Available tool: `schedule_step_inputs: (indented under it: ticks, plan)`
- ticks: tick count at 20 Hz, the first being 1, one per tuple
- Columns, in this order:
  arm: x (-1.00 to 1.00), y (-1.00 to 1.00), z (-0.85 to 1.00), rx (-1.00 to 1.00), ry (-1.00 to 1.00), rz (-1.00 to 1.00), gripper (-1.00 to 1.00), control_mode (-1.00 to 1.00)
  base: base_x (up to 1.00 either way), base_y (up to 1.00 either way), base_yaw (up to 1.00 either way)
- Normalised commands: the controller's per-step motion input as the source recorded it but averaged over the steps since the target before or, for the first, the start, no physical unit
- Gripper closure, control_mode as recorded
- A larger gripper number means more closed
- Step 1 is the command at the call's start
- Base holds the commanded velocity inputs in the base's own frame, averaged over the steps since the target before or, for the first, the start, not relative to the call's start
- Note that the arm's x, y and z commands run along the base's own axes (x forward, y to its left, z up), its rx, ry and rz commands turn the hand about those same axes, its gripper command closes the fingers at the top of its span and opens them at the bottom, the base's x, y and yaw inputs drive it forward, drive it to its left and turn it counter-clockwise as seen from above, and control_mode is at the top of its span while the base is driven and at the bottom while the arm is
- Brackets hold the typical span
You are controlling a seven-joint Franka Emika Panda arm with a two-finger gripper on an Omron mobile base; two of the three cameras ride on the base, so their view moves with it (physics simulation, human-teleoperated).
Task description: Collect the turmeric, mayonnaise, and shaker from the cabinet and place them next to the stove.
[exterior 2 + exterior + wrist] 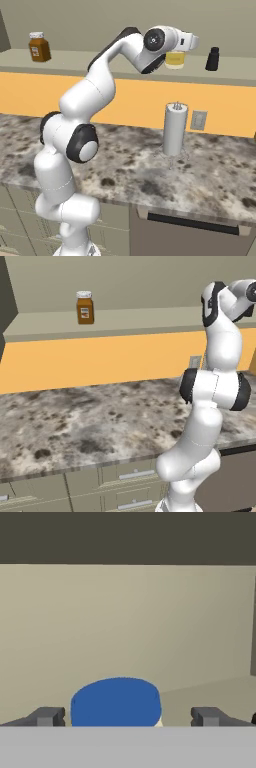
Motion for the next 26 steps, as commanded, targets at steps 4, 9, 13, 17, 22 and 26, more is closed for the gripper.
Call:
schedule_step_inputs:
  ticks: [4, 9, 13, 17, 22, 26]
  plan:
    - [0.01, -0.02, -0.01, -0.01, 0.00, 0.02, -1.00, -1.00, 0.00, 0.00, 0.00]
    - [0.02, 0.01, -0.07, -0.04, 0.00, 0.08, -1.00, -1.00, 0.00, 0.00, 0.00]
    - [0.00, 0.00, -0.09, -0.05, 0.00, 0.08, -1.00, -1.00, 0.00, 0.00, 0.00]
    - [0.02, -0.01, -0.08, -0.03, 0.00, 0.04, -1.00, -1.00, 0.00, 0.00, 0.00]
    - [0.14, 0.00, -0.01, 0.00, 0.00, 0.03, -1.00, -1.00, 0.00, 0.00, 0.00]
    - [0.18, 0.00, 0.00, 0.00, 0.00, 0.03, -1.00, -1.00, 0.00, 0.00, 0.00]
